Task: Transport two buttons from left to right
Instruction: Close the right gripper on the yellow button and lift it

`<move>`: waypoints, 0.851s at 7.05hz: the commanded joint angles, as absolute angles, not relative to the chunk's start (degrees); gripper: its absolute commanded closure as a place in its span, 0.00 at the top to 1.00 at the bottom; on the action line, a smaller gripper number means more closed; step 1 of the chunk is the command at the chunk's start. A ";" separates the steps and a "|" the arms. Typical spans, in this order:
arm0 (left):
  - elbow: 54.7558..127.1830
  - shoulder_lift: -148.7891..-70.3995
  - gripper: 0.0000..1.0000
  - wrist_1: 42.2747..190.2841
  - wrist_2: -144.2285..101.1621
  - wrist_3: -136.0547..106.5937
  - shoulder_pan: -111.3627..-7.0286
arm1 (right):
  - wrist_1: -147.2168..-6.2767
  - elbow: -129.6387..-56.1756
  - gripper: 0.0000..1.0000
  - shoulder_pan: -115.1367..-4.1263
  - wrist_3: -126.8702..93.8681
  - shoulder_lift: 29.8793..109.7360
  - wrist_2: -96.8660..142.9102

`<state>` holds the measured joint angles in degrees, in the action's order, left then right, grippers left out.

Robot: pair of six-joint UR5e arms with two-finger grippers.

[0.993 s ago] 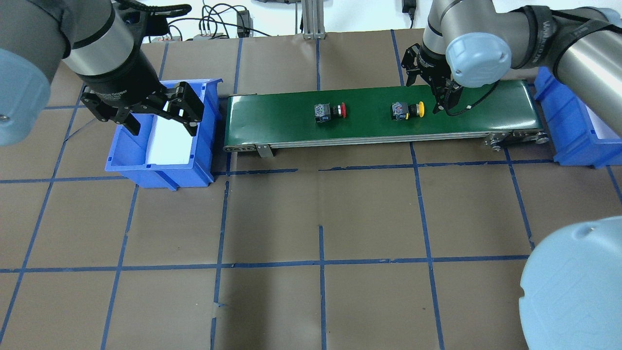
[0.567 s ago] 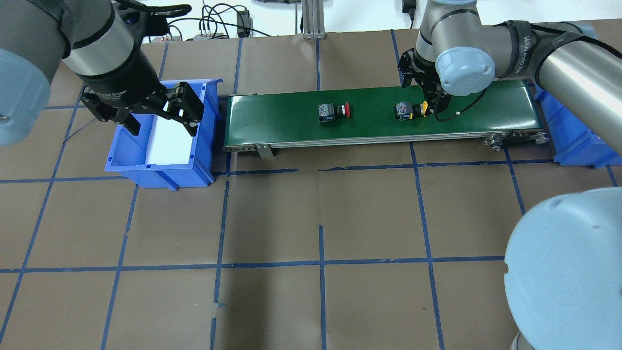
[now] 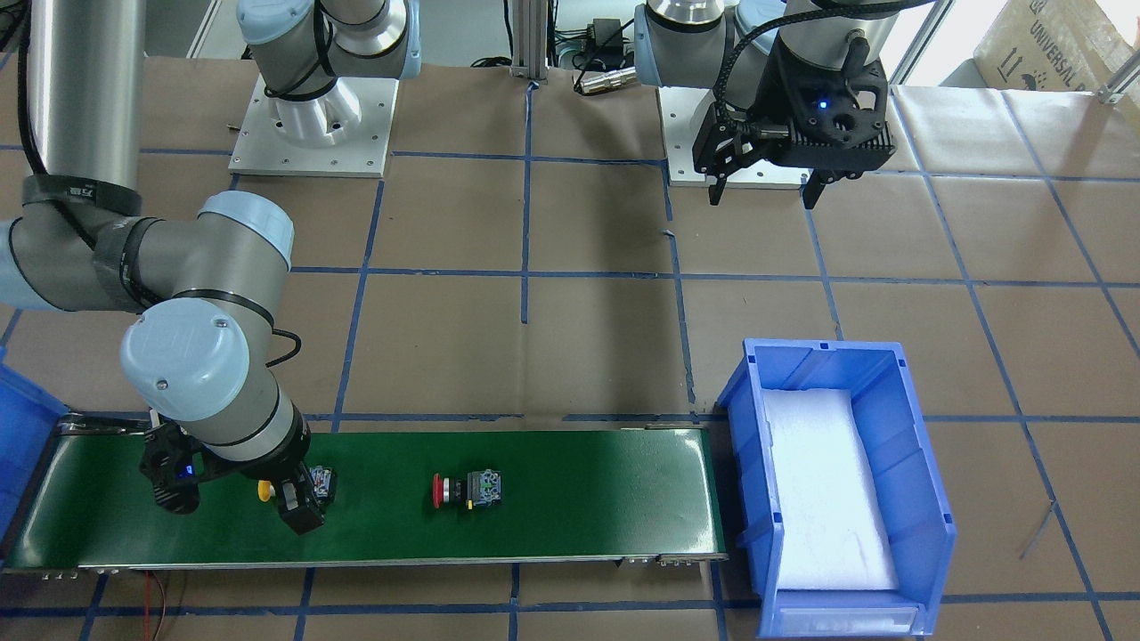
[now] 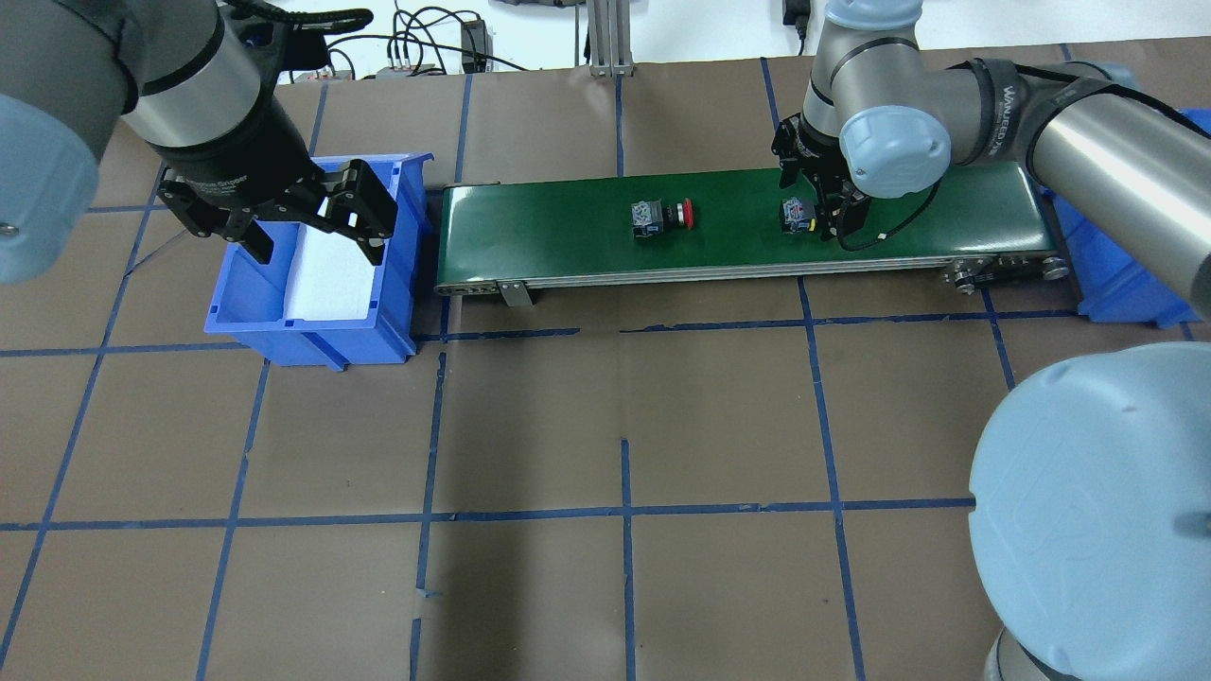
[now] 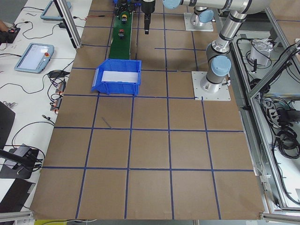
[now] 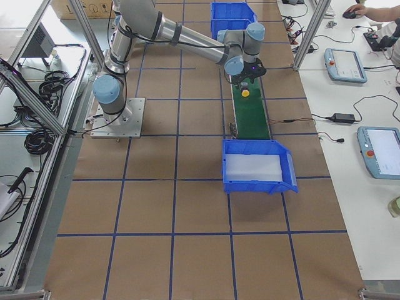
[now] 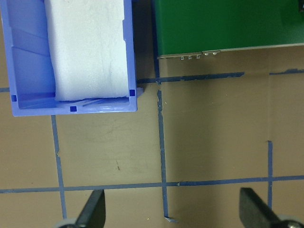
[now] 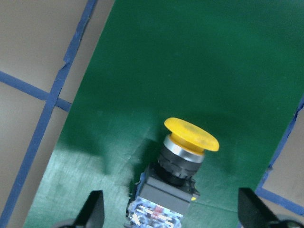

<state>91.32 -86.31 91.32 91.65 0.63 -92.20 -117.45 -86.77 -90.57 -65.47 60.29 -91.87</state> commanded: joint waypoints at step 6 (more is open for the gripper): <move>91.32 -86.31 1.00 91.32 91.67 0.70 -92.20 | -120.22 -86.40 0.55 -90.00 -65.57 59.06 -92.20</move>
<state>91.32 -86.31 91.32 91.67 0.67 -92.17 -119.08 -86.55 -90.02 -65.46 59.08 -92.09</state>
